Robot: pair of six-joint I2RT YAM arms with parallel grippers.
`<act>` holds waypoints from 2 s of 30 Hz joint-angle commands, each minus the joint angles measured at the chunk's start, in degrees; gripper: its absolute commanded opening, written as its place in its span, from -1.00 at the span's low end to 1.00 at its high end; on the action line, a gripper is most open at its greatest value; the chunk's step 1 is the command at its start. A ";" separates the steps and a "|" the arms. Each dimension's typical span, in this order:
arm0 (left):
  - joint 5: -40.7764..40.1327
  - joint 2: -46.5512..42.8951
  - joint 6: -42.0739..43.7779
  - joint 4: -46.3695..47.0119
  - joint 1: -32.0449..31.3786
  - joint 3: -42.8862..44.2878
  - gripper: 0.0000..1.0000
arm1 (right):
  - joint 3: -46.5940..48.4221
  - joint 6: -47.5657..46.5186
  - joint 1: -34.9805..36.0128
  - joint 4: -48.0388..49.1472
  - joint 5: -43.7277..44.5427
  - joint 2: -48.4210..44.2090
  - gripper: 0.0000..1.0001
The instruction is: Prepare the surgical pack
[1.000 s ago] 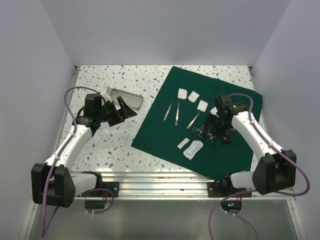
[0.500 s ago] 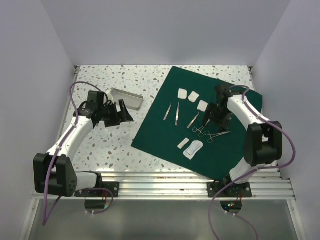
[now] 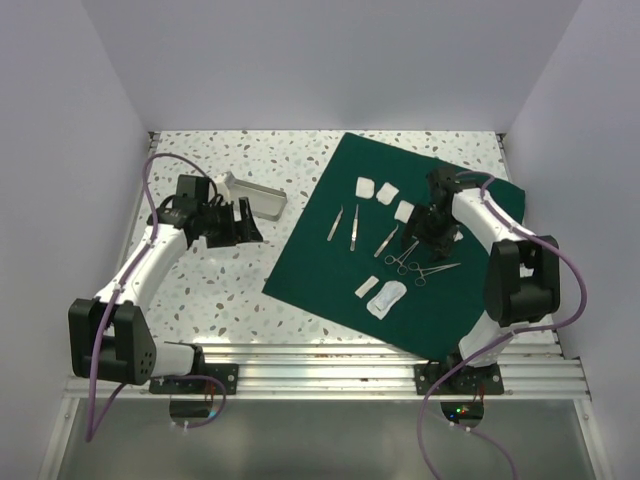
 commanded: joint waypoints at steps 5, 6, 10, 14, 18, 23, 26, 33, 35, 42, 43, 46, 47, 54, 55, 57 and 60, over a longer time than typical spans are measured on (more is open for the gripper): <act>-0.12 1.77 2.42 0.00 -0.38 2.42 0.64 | 0.50 -1.08 -1.53 -2.21 4.97 -0.94 0.41; 0.06 2.82 2.42 0.61 -0.38 2.86 0.63 | 0.15 -1.08 -3.27 -1.60 5.33 -1.03 0.36; 0.76 6.78 2.59 -0.79 -0.47 7.95 0.55 | -3.27 0.41 -9.51 0.24 3.75 -1.65 0.18; 1.73 10.47 2.42 -0.35 -1.17 10.33 0.48 | -4.07 0.33 -12.34 1.92 3.84 -0.08 0.11; 1.91 13.02 3.20 -0.88 -1.69 13.14 0.45 | -5.03 1.21 -12.43 3.50 3.75 0.81 0.11; 1.90 14.17 4.35 -1.41 -1.78 14.47 0.43 | -6.97 2.44 -12.52 6.14 3.84 2.47 0.11; 2.26 14.35 4.79 -1.58 -1.78 14.47 0.42 | -7.24 2.53 -12.52 6.84 3.75 3.45 0.08; 2.34 14.35 5.76 -1.58 -1.78 14.20 0.40 | -5.30 1.47 -12.52 6.06 3.92 4.85 0.07; 2.43 14.43 5.93 -1.41 -1.78 14.20 0.39 | -5.56 2.08 -12.43 5.96 4.19 4.94 0.05; 2.08 14.35 6.72 -1.49 -1.78 14.20 0.36 | -7.59 4.11 -12.43 6.93 4.63 4.77 0.00; 2.08 14.35 6.81 -1.58 -1.78 14.20 0.37 | -7.67 4.19 -12.43 6.93 4.71 4.77 -0.01; 1.99 14.43 7.08 -1.67 -1.78 14.20 0.36 | -8.20 4.28 -12.43 7.20 5.33 4.86 -0.01; 1.99 14.43 7.42 -1.76 -1.78 14.20 0.36 | -8.38 4.37 -12.43 7.37 5.42 4.94 -0.02; 2.43 14.52 7.78 -1.76 -1.78 14.38 0.35 | -9.17 4.37 -12.43 7.81 5.16 3.54 -0.06; 2.43 14.52 7.87 -1.76 -1.78 14.38 0.35 | -8.82 4.02 -12.43 7.64 5.33 3.19 -0.05; 2.52 14.52 7.87 -1.76 -1.78 14.29 0.34 | -6.80 3.32 -12.43 6.94 6.29 2.49 -0.04; 3.13 14.61 7.95 -1.67 -1.78 14.11 0.33 | -3.46 1.92 -12.43 5.97 7.78 3.00 -0.01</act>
